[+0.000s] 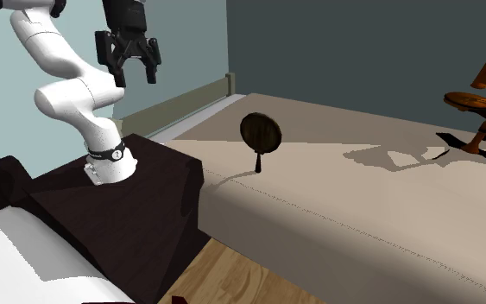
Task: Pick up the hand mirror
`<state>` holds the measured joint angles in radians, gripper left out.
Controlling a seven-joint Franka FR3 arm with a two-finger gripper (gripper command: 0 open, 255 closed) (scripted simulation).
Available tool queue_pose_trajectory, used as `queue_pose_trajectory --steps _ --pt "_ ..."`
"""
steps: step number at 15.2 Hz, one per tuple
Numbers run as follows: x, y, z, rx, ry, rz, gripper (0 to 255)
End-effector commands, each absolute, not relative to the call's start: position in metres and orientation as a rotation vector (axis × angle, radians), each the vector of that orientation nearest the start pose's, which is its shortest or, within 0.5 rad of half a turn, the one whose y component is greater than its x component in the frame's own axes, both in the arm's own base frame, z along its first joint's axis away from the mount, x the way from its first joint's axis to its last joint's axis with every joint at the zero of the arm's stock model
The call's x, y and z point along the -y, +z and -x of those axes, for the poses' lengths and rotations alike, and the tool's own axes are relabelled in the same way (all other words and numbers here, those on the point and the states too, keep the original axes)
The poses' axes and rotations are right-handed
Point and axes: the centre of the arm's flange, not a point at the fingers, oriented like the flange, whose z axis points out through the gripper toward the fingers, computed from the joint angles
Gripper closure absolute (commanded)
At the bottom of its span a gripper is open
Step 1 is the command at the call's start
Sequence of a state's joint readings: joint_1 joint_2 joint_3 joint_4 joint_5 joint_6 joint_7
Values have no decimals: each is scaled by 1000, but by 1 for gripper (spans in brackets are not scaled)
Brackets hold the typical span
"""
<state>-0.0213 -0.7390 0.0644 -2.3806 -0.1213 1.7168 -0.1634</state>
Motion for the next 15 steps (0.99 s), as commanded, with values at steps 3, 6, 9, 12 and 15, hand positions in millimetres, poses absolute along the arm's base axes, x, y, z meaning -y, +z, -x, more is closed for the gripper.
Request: queue_pose_trajectory --steps 3,6,9,12,15 --pt "-31 566 -337 322 -108 3289 0" --pt "-65 549 -344 298 -114 3287 0" --pt "-99 532 -352 275 -120 3284 0" --pt "-134 516 -360 251 -126 3280 0" --pt "-168 499 -369 228 -132 3277 0"
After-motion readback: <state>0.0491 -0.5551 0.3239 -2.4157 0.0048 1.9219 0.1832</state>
